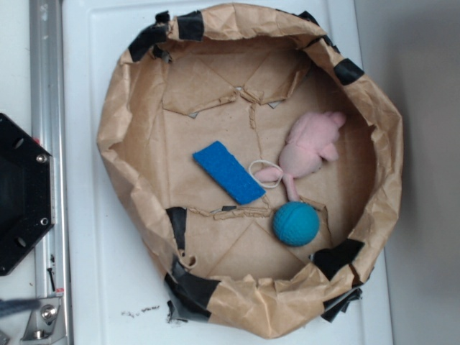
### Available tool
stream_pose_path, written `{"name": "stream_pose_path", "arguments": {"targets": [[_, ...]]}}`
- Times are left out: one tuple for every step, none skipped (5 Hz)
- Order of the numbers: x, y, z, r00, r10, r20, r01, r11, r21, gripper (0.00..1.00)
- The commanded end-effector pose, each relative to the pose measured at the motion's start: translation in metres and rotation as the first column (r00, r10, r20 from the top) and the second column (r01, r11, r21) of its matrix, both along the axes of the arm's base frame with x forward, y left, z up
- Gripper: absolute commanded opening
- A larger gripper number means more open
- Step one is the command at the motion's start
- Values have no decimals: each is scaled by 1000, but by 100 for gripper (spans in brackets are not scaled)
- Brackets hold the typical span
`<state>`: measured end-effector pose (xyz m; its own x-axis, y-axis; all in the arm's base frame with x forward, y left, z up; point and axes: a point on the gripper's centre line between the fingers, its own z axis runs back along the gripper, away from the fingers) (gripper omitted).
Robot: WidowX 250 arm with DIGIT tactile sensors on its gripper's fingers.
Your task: Grab the blue ball.
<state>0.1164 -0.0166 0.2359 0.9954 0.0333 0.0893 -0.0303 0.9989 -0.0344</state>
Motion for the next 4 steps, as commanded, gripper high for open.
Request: {"name": "stream_pose_path", "arguments": {"targets": [[0, 0, 0, 1000, 0, 0, 0, 1000, 0, 100], [50, 36, -30, 997, -55, 56, 46, 988, 145, 100], [105, 38, -49, 977, -202, 74, 189, 969, 157, 100], [148, 37, -71, 954, -288, 86, 271, 948, 167, 100]]}}
